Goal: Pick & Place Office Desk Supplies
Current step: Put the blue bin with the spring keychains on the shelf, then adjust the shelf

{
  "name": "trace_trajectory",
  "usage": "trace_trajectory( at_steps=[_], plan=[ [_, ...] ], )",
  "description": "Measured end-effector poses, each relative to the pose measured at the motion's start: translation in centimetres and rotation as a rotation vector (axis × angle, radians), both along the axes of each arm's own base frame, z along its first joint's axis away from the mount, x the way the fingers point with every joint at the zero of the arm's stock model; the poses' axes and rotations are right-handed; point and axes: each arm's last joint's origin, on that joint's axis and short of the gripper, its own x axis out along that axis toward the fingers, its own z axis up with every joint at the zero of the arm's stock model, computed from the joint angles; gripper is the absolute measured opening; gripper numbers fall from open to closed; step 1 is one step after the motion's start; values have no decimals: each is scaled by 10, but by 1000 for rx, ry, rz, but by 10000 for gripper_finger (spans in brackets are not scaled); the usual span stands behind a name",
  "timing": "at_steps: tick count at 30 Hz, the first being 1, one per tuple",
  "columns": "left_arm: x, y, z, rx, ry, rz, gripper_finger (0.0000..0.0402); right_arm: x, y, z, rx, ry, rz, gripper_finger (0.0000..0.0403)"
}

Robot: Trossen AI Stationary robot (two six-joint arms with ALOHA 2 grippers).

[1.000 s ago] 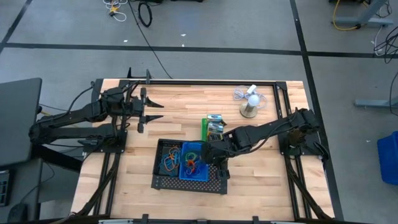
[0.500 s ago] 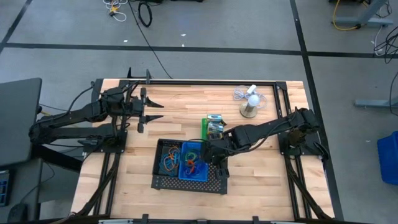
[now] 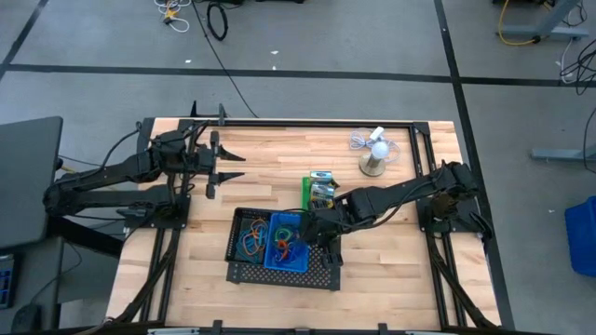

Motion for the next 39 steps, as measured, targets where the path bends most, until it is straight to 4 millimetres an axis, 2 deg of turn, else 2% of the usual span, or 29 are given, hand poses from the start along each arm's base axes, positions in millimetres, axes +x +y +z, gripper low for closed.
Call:
trace_trajectory(
  at_steps=[5, 10, 20, 25, 29, 34, 39],
  plan=[
    [0, 0, 0, 2, 0, 0, 188, -1, -1, 0, -19, 5, -12, 0],
    [-1, 0, 1, 6, -4, 5, 188, -9, -8, -3, -137, 76, -90, 0],
    [-1, 0, 1, 14, -3, 9, 188, -24, -45, -8, -324, 278, -211, 0],
    [-1, 0, 0, 14, 6, 9, 188, -25, -66, -7, -358, 322, -192, 0],
    [-2, 0, -1, 12, 13, 9, 188, -26, -89, -1, -354, 310, -213, 0],
    [-2, 0, -1, 12, 12, 8, 188, -22, -113, 13, -263, 183, -221, 0],
    [-1, 0, -1, 2, 12, 8, 188, -17, -115, 23, -246, 61, -211, 1]
  ],
)
